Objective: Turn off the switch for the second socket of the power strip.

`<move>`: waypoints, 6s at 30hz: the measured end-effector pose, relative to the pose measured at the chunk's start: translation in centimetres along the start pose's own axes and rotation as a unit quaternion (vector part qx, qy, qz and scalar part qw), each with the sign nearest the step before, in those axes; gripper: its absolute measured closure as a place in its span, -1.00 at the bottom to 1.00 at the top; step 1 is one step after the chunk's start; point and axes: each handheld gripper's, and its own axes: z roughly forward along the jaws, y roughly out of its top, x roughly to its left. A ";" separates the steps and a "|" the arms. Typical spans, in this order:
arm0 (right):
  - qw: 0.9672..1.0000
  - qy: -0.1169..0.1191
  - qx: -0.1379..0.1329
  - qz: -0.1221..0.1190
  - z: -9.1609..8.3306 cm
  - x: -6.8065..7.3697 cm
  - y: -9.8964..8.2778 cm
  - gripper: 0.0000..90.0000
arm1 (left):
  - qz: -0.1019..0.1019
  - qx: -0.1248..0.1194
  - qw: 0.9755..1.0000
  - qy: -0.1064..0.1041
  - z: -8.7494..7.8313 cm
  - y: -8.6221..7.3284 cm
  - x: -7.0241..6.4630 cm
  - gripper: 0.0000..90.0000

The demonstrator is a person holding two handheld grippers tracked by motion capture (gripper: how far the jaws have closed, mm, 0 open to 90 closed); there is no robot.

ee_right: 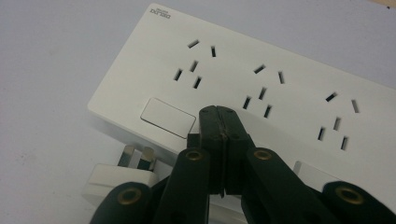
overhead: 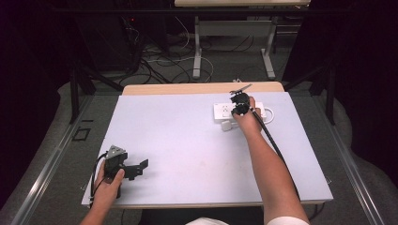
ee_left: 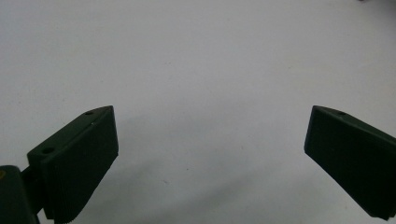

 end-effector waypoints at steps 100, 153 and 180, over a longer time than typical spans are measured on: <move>0.992 0.018 -0.079 -0.101 -9.7 4.3 -1.5 -1.00 | -0.011 0.000 1.000 0.006 -0.5 -0.2 0.0 -0.93; 0.988 0.087 -0.121 -0.040 -13.4 2.0 -16.1 -1.00 | -0.008 -0.002 1.000 0.009 -0.4 -0.3 -0.3 -0.93; 0.988 0.006 -0.154 0.002 -11.9 -2.0 -20.9 -1.00 | 0.000 0.006 1.000 0.005 -0.5 -0.2 -0.2 -0.93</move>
